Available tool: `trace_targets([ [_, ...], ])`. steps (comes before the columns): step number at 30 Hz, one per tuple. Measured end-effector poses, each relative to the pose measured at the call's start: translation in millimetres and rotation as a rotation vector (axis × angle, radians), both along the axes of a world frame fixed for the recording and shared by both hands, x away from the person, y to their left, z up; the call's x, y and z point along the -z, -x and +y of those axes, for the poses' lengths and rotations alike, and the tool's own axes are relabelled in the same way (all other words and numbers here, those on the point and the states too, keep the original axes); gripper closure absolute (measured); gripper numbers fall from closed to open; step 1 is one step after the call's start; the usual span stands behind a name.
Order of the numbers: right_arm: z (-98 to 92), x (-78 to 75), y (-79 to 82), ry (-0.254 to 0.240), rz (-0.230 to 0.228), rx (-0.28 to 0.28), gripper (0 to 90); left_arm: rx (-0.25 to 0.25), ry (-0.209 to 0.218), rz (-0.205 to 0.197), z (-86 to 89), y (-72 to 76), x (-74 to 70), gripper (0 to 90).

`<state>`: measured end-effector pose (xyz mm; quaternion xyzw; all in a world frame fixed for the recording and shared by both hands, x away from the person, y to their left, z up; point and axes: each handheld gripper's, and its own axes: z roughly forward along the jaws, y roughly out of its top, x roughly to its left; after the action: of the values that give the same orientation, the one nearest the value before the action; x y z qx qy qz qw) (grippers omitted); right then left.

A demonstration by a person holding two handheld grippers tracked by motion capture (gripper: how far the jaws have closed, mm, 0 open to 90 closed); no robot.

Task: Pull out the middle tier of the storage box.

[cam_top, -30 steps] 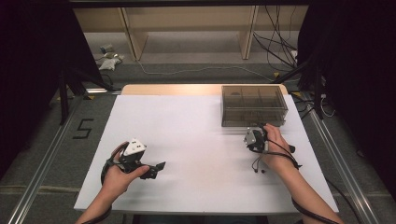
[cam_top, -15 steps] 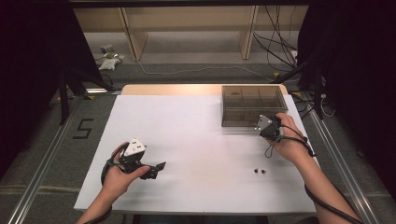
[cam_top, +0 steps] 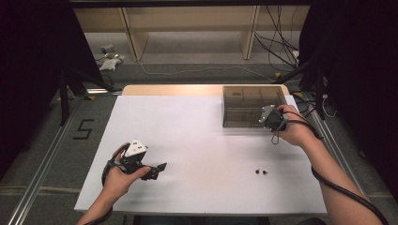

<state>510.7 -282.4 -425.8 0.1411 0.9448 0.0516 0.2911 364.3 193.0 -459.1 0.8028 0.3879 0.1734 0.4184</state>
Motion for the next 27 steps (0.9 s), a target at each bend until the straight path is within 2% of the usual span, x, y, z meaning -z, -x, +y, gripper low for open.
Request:
trace_targets([
  [2,0.5,-2.7,-3.6,0.026,0.034,-0.019,71.1,0.001,0.001,0.001,0.1,0.0,0.0,2.7],
  [12,0.0,-7.8,-11.4,0.071,0.103,-0.102,77.7,0.005,-0.008,0.002,0.6,0.0,-0.1,3.4],
  [19,-1.4,-9.5,-10.9,0.066,0.11,-0.128,79.2,0.002,-0.002,0.002,0.0,0.0,0.3,3.6],
  [27,-2.5,-10.9,-0.6,0.058,0.131,-0.144,80.5,-0.001,-0.001,0.004,0.1,-0.1,0.3,3.7],
])
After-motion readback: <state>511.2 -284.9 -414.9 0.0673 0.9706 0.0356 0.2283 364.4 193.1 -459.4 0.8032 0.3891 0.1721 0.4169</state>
